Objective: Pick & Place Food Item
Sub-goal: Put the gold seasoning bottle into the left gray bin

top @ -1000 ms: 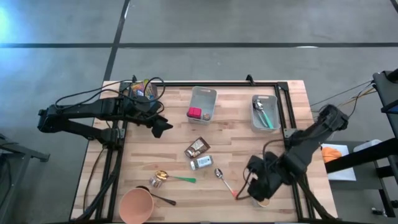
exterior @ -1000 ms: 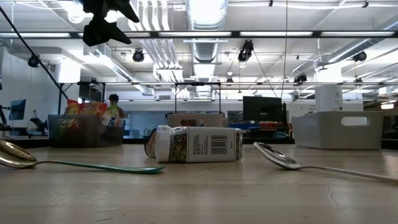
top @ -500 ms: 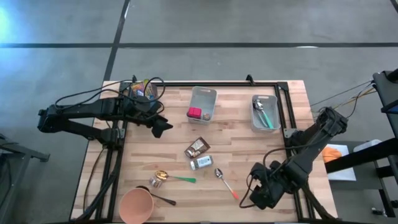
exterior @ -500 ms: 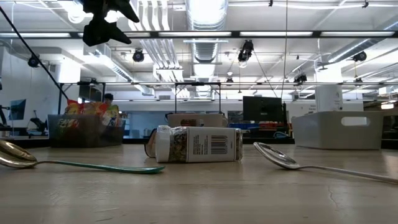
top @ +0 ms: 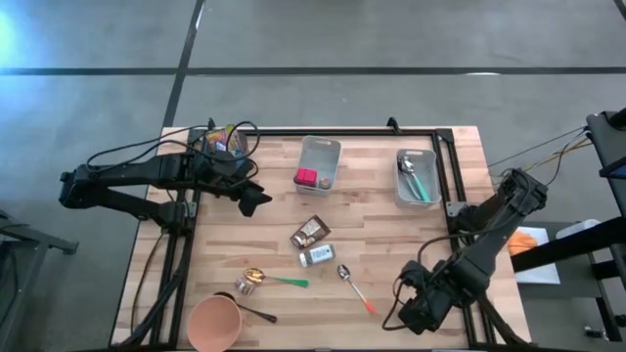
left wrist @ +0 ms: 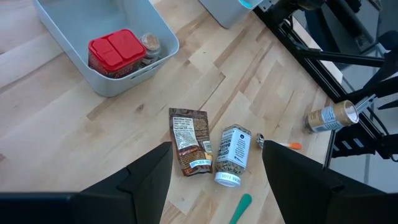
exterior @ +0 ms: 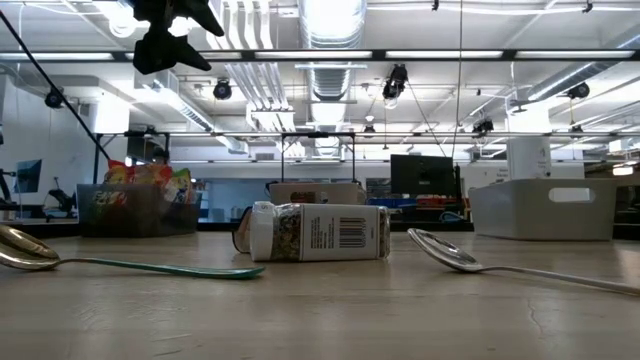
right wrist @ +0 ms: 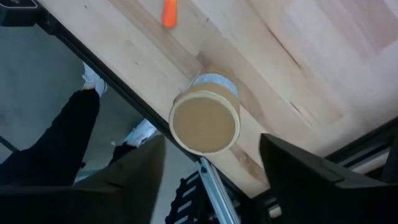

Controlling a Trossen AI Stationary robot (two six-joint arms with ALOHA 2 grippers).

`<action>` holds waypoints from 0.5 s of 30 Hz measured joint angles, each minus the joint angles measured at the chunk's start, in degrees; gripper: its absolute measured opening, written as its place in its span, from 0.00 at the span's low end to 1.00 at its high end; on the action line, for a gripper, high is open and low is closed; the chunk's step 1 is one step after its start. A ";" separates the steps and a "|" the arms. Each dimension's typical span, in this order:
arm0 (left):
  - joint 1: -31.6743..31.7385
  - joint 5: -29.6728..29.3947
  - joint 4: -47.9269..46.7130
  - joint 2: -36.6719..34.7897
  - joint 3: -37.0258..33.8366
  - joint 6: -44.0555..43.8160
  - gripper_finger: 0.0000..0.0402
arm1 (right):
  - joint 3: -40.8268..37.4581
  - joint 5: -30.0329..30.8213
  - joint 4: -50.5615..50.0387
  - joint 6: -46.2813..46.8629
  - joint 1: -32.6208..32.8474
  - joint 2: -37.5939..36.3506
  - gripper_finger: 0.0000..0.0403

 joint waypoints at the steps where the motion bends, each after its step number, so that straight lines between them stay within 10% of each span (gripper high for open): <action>1: 0.00 0.01 0.00 0.00 0.00 0.00 0.63 | -0.06 -0.09 -0.10 0.31 0.22 0.02 0.68; 8: 0.00 -0.01 0.00 0.00 0.00 0.00 0.63 | -1.34 -0.76 0.16 0.68 1.39 0.09 0.97; 15: 0.02 0.01 0.02 0.00 0.00 0.00 0.63 | -6.89 -0.85 10.37 3.24 2.39 0.15 0.94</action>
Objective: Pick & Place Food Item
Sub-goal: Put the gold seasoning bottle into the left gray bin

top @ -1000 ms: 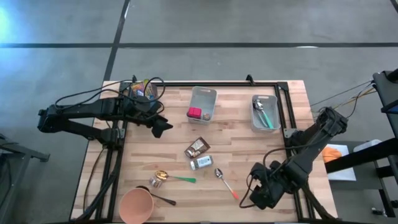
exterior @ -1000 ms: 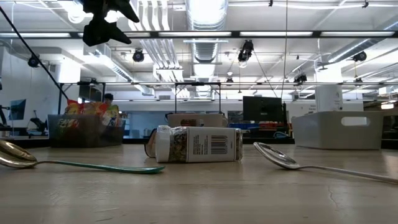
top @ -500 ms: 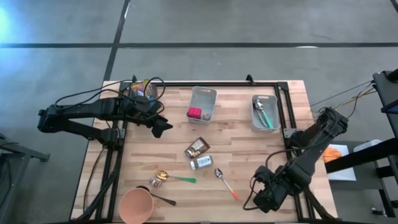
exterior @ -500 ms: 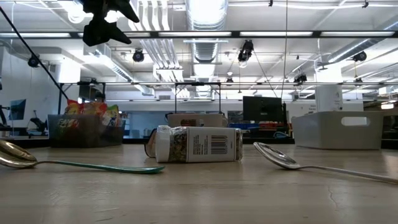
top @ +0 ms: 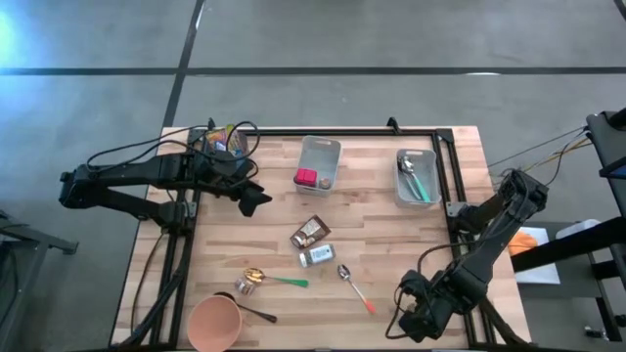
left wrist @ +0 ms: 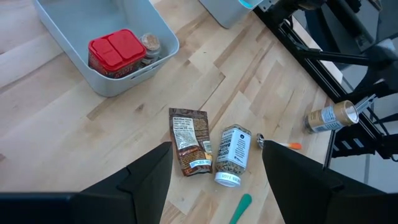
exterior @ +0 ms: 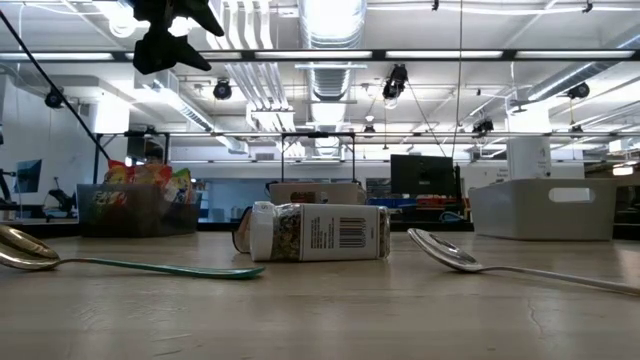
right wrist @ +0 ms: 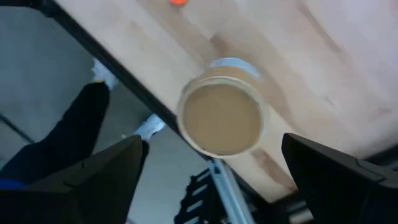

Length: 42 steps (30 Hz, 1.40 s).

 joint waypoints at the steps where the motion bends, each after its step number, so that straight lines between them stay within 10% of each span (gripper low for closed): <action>1: -0.02 0.00 -0.02 0.00 0.00 0.00 0.63 | -0.89 -0.15 1.49 0.14 0.02 0.00 0.94; 42: 0.00 0.00 -0.02 0.00 0.00 0.00 0.63 | -3.19 -1.55 2.67 -3.40 -0.66 4.13 0.94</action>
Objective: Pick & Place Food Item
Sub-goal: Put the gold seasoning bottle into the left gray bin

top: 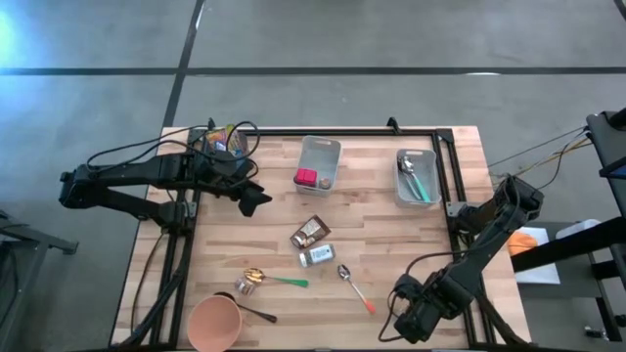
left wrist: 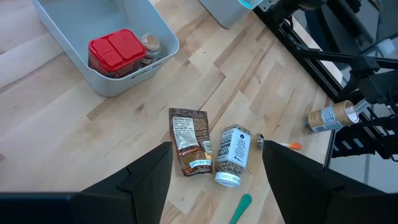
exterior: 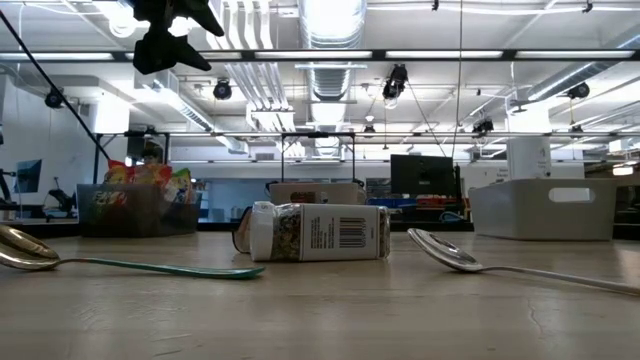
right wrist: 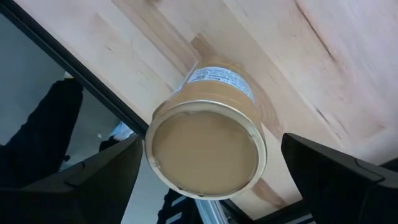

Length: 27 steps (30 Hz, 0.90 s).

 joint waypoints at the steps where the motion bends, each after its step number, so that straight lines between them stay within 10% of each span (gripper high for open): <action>1: 0.00 0.00 0.00 0.00 0.00 0.00 0.63 | 0.00 0.25 0.00 -0.64 0.00 -0.02 0.94; 18: -0.01 -0.01 0.00 0.00 0.00 -0.02 0.63 | -1.20 0.16 2.09 -2.26 0.02 -0.02 0.93; 27: 0.00 0.00 0.02 0.00 0.00 0.00 0.63 | -1.88 -0.60 4.20 -0.81 0.02 -0.04 0.67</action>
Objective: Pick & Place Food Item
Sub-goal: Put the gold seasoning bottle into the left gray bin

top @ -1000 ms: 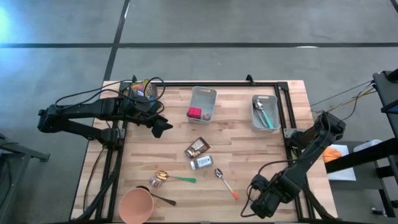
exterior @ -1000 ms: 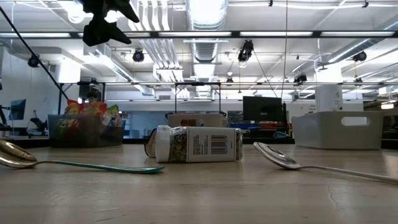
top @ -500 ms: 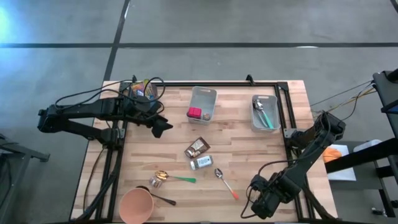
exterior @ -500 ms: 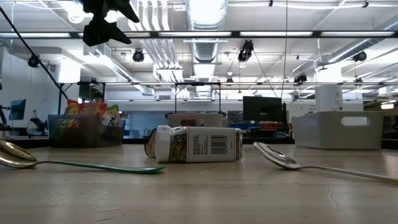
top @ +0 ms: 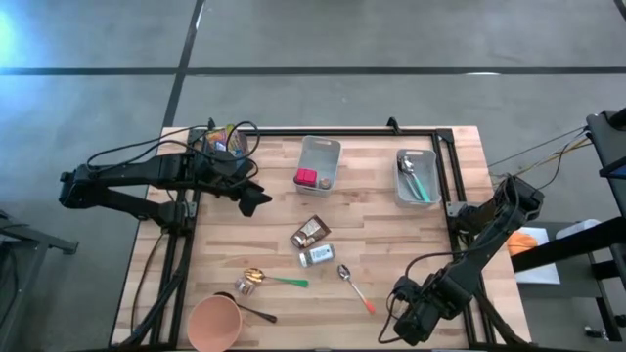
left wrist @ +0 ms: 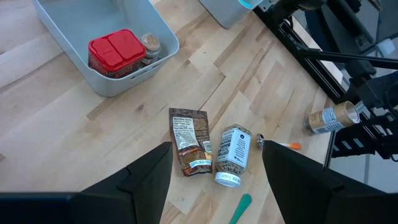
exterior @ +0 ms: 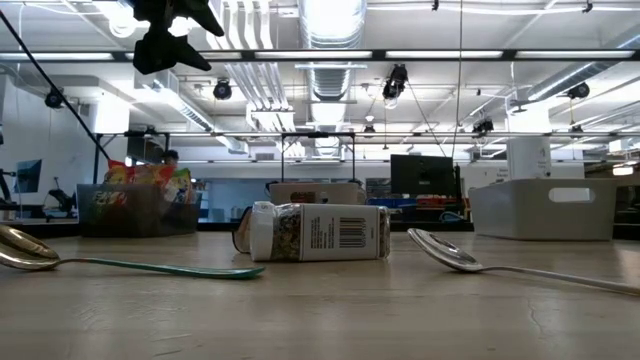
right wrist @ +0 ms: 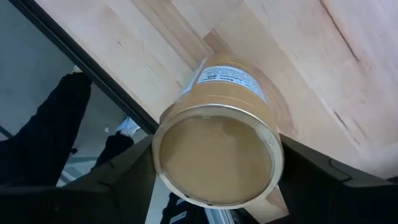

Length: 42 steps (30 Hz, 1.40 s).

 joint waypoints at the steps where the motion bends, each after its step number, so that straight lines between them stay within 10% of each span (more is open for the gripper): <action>1: 0.00 0.00 -0.02 0.00 0.00 0.00 0.63 | 0.00 0.01 0.06 0.36 0.00 0.00 0.67; 16: -0.01 0.00 0.00 0.02 0.00 -0.01 0.63 | -0.42 -0.65 -2.34 2.27 0.00 -0.11 0.79; 42: 0.00 0.00 -0.02 0.02 0.00 -0.02 0.63 | -0.40 1.66 -1.80 -6.25 0.72 -0.22 0.67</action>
